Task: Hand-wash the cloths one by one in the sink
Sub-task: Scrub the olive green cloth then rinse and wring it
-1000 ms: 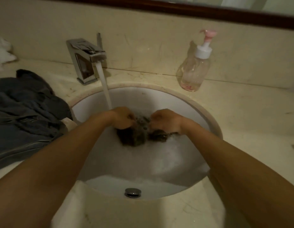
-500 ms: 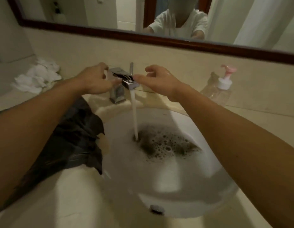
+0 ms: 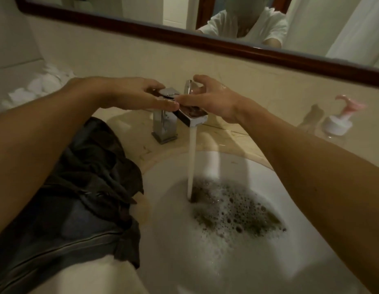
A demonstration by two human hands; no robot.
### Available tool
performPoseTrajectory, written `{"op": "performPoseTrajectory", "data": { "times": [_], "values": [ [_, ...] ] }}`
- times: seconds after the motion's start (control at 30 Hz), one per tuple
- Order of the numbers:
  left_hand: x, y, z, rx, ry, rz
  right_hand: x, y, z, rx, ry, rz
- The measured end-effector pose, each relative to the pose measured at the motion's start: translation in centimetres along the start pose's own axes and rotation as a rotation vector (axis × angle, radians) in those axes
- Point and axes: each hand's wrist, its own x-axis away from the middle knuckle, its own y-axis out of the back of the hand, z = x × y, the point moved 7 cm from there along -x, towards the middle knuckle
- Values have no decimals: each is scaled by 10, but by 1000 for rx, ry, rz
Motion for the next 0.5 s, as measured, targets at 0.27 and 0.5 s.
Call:
{"op": "performPoseTrajectory", "data": {
  "times": [0.27,0.5],
  "values": [
    [9,7,-16,-57,14,-63,15,-9,8,-89,25,36],
    [34,-9,-63,-175,-69,-155,74,11,-7,-15,-69,-89]
  ]
}}
